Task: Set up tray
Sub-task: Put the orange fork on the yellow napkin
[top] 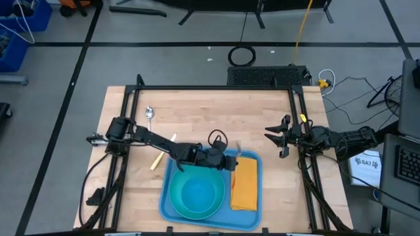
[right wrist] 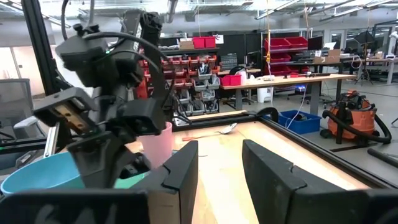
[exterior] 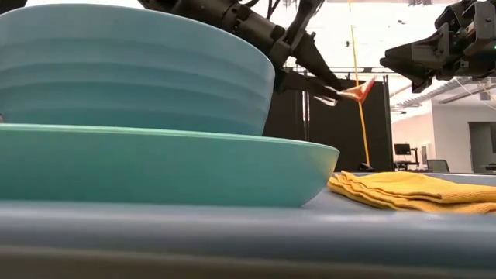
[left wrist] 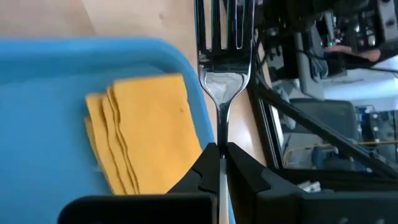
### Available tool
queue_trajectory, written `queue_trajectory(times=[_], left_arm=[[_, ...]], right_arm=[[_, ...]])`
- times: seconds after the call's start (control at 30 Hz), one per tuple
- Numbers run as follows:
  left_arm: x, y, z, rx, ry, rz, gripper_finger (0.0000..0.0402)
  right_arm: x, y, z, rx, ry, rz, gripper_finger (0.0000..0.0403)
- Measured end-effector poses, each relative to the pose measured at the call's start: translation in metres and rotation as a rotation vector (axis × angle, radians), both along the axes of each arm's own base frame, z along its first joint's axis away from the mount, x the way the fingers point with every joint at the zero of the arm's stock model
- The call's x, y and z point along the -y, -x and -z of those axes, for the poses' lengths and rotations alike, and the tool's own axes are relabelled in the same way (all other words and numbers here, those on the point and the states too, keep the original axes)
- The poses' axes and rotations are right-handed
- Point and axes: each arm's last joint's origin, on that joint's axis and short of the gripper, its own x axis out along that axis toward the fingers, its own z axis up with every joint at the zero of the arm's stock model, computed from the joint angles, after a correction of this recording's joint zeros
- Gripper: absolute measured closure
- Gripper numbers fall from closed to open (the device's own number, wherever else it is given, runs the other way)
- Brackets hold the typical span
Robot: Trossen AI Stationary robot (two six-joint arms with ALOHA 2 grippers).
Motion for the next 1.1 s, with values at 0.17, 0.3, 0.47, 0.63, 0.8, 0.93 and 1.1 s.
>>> queue_trajectory(times=[0.17,0.3,0.47,0.63,0.8,0.93,1.1], left_arm=[[0.009,-0.006,0.007,0.053,0.05,0.036,0.0392],[0.015,-0.015,0.012,0.068,0.02,0.121,0.0392],[0.016,-0.03,0.0,0.145,-0.073,0.238,0.0392],[0.01,-0.038,-0.014,0.191,-0.159,0.297,0.0392],[0.006,-0.039,-0.013,0.186,-0.194,0.345,0.0392],[-0.013,-0.041,-0.013,0.174,-0.295,0.371,0.0392],[-0.048,-0.042,-0.007,0.074,-0.46,0.307,0.0392]], right_arm=[[0.0,0.0,0.0,0.0,0.0,0.0,0.0287],[0.0,0.0,0.0,0.002,0.0,0.0,0.0287],[0.0,0.0,-0.002,0.011,0.034,0.005,0.0287],[0.0,0.0,-0.006,0.032,0.129,0.02,0.0287],[0.0,0.0,-0.006,0.031,0.128,0.021,0.0287],[0.0,0.001,-0.011,0.089,0.103,0.019,0.0287],[0.0,0.002,-0.015,0.164,-0.078,-0.015,0.0287]])
